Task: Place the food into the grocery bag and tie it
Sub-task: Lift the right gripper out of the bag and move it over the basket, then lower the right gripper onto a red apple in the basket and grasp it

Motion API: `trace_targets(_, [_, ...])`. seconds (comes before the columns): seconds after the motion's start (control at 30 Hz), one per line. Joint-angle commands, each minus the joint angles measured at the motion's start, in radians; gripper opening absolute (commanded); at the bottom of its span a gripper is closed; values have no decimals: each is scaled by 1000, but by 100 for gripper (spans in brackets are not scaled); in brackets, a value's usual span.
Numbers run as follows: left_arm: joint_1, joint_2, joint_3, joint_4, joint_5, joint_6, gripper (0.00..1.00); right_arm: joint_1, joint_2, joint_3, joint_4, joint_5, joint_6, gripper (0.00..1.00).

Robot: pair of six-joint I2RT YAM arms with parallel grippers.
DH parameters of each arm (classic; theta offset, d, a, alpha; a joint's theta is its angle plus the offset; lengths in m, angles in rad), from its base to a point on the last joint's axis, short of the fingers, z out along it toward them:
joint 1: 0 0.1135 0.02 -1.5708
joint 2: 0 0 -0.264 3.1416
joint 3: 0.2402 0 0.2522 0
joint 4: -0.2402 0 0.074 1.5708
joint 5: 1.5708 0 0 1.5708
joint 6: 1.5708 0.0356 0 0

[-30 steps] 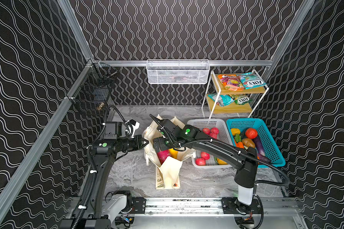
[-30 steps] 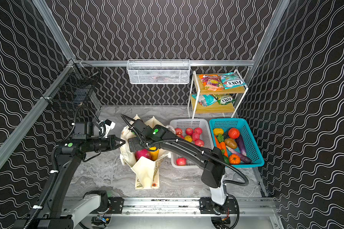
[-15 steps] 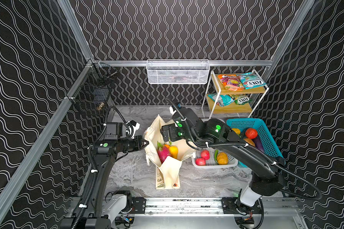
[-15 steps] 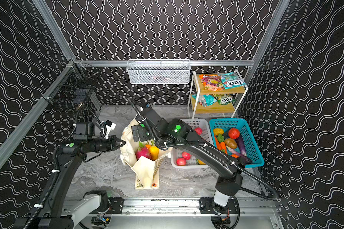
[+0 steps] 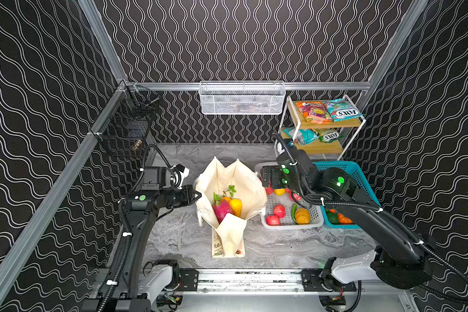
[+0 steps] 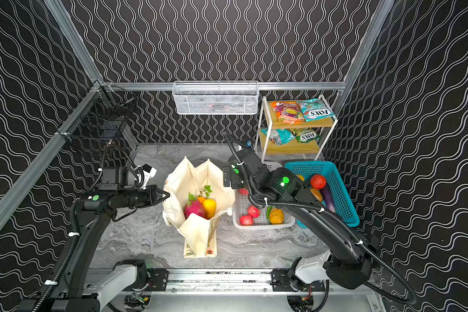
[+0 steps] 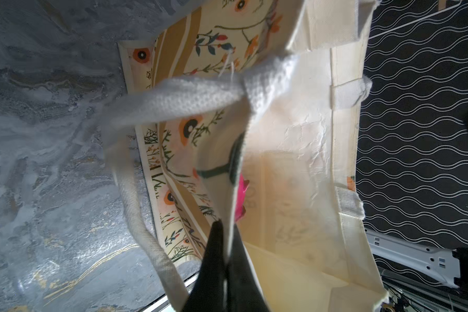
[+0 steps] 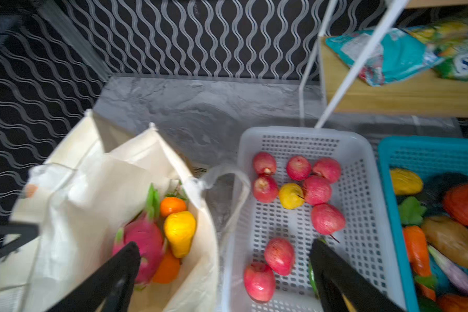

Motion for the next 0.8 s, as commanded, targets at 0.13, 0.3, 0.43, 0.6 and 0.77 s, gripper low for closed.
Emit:
trace_targets(0.13, [1, -6, 12, -34, -3, 32, 0, -172, -111, -163, 18, -90, -11, 98])
trace_targets(0.3, [0, -7, 13, -38, -4, 35, 0, -268, -142, -263, 21, -154, -30, 97])
trace_targets(0.43, [0, -7, 12, -40, -4, 39, 0, -304, -144, -344, 34, -200, -33, 96])
trace_targets(0.6, [0, -9, 13, -45, -4, 43, 0, -329, -145, -448, 61, -242, -26, 96])
trace_targets(0.77, [0, -8, 12, -42, -1, 44, 0, -339, -124, -520, 91, -294, -21, 94])
